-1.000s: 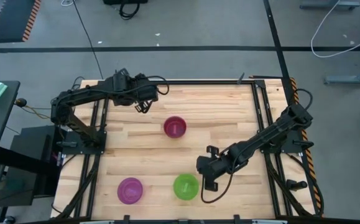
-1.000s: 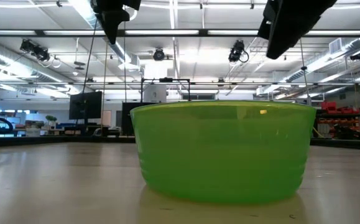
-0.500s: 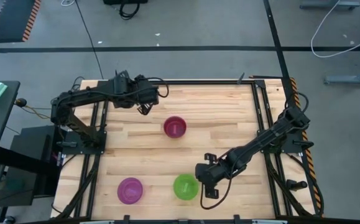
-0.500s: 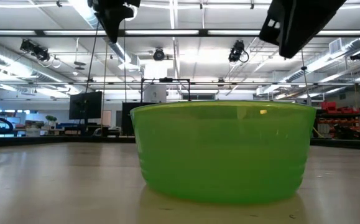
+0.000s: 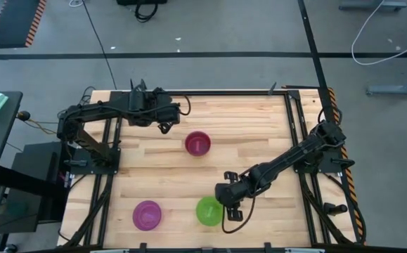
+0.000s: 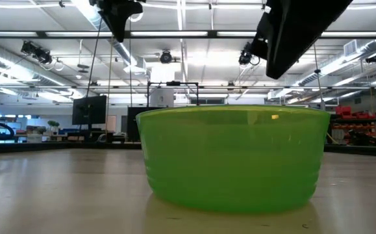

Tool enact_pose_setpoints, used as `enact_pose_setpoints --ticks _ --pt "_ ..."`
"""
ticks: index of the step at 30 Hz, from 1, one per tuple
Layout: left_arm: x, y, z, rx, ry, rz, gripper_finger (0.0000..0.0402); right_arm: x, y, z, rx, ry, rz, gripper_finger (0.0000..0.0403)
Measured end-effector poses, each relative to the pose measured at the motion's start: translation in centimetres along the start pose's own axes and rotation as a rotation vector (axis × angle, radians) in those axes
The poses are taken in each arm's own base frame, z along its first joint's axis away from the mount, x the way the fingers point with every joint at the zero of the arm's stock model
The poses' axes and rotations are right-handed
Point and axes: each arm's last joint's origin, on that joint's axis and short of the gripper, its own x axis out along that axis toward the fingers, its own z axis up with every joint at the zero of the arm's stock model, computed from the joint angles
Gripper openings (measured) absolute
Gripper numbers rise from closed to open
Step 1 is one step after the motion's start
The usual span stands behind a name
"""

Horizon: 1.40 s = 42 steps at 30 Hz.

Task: Nest bowls inside each other
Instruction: Stack the green bowl on top of the red bowl

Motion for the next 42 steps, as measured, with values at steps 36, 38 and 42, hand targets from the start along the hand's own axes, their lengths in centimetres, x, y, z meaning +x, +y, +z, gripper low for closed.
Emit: enact_pose_setpoints --ticks 36,38,42 --pt "-0.6 -0.6 -0.3 0.015 -0.02 -0.018 0.0026 4.0 -1.6 0.3 -0.009 0.057 -0.002 0.0076" --pt "-0.6 -0.6 -0.3 0.015 -0.02 -0.018 0.0024 4.0 -1.6 0.3 -0.009 0.056 -0.002 0.0076" --pt "-0.6 -0.6 -0.3 0.015 -0.02 -0.018 0.0016 4.0 -1.8 0.4 -0.007 0.054 -0.003 0.0076"
